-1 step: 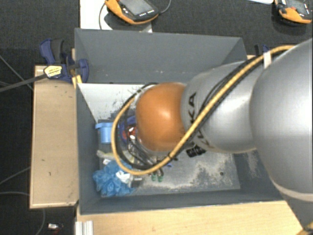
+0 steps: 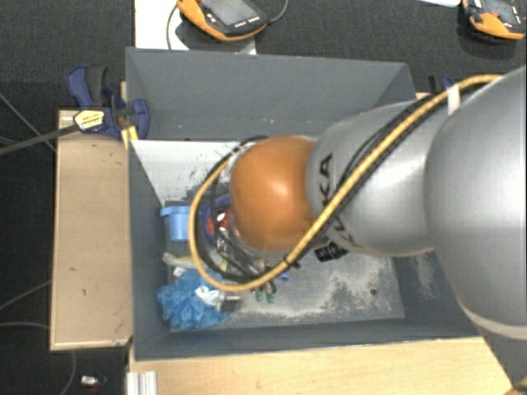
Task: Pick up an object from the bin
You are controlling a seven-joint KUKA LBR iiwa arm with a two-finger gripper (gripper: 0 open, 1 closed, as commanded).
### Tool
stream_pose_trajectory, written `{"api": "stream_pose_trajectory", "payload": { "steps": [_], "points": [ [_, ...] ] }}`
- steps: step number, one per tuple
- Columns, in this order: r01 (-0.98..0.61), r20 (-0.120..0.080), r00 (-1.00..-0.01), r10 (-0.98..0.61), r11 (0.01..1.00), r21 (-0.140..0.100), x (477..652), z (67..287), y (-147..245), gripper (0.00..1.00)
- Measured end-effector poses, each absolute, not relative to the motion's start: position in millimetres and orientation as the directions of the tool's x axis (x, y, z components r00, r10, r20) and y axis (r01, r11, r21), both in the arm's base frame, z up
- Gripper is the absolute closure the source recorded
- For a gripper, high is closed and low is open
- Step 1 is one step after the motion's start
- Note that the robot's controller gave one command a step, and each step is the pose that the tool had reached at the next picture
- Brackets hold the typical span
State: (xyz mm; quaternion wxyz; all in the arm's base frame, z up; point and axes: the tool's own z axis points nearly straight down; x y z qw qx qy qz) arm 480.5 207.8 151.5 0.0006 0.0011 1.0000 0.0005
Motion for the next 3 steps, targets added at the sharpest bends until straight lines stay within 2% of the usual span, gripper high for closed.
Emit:
{"api": "stream_pose_trajectory", "payload": {
  "steps": [1, 2, 3],
  "points": [
    [-0.394, -0.003, -0.919, -0.394, 0.919, 0.0, 493.8, 105, 236, 0.0],
    [-0.456, 0.0, -0.89, -0.456, 0.89, 0.0, 489.3, 97, 244, 0.0],
    [-0.379, 0.0, -0.926, -0.379, 0.926, 0.0, 540.0, 100, 235, 0.0]
  ]
}}
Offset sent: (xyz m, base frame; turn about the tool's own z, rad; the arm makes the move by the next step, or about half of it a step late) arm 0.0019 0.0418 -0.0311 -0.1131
